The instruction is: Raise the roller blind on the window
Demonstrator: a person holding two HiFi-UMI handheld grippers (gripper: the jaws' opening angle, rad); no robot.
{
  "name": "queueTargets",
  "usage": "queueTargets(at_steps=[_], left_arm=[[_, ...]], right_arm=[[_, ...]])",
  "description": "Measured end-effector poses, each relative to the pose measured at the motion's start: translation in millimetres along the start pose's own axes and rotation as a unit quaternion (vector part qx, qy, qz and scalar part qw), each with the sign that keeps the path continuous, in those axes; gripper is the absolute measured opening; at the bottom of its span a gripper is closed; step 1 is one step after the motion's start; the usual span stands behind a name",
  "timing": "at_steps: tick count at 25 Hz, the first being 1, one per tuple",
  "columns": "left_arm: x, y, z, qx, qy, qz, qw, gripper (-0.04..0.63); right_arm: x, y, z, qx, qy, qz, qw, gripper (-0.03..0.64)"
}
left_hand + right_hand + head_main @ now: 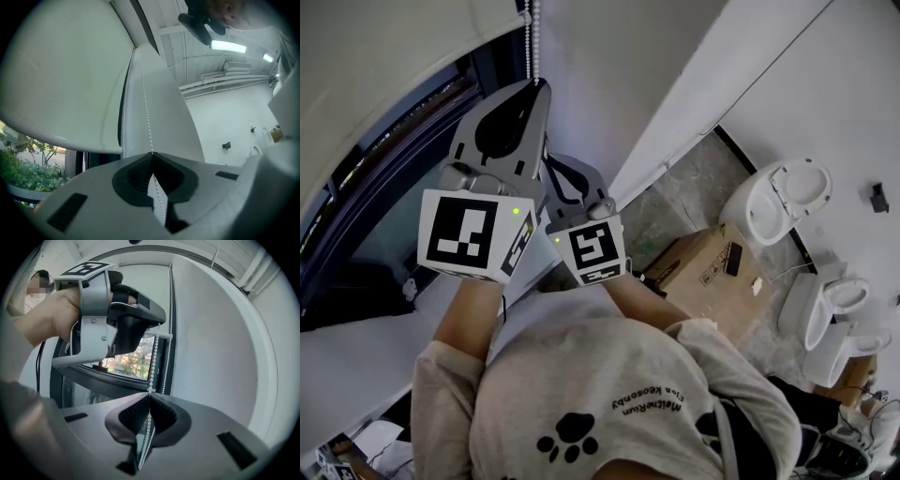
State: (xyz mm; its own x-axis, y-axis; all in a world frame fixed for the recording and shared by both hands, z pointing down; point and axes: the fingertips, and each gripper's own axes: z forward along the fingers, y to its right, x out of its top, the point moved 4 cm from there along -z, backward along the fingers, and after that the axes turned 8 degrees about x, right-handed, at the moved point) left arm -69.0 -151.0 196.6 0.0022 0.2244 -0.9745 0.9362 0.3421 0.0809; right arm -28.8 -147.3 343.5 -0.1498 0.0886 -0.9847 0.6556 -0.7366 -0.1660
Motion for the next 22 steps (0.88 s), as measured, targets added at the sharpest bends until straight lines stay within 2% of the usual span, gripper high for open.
queueTargets(at_steps=[4, 10, 15, 22], left_arm=[[-12.7, -3.5, -2.1, -0.002, -0.014, -0.010, 0.9998, 0.009], [-57.9, -1.3, -10.2, -0.007, -0.042, -0.016, 0.9990, 0.009], [-70.3, 5.2, -12.3, -0.011, -0.059, -0.022, 0.9980, 0.009], [-126.9, 10.4, -25.3, -0.012, -0.097, -0.031, 0.9947, 0.009]], right_arm=[[-11.8, -3.0, 4.1, 0.000, -0.015, 0.012, 1.000, 0.011], [-56.5, -11.2, 4.6, -0.009, -0.041, 0.018, 0.999, 0.011], [-70.2, -10.8, 2.2, -0.017, -0.054, 0.028, 0.998, 0.011], [-126.9, -17.9, -2.6, -0.013, -0.094, 0.048, 0.994, 0.011]])
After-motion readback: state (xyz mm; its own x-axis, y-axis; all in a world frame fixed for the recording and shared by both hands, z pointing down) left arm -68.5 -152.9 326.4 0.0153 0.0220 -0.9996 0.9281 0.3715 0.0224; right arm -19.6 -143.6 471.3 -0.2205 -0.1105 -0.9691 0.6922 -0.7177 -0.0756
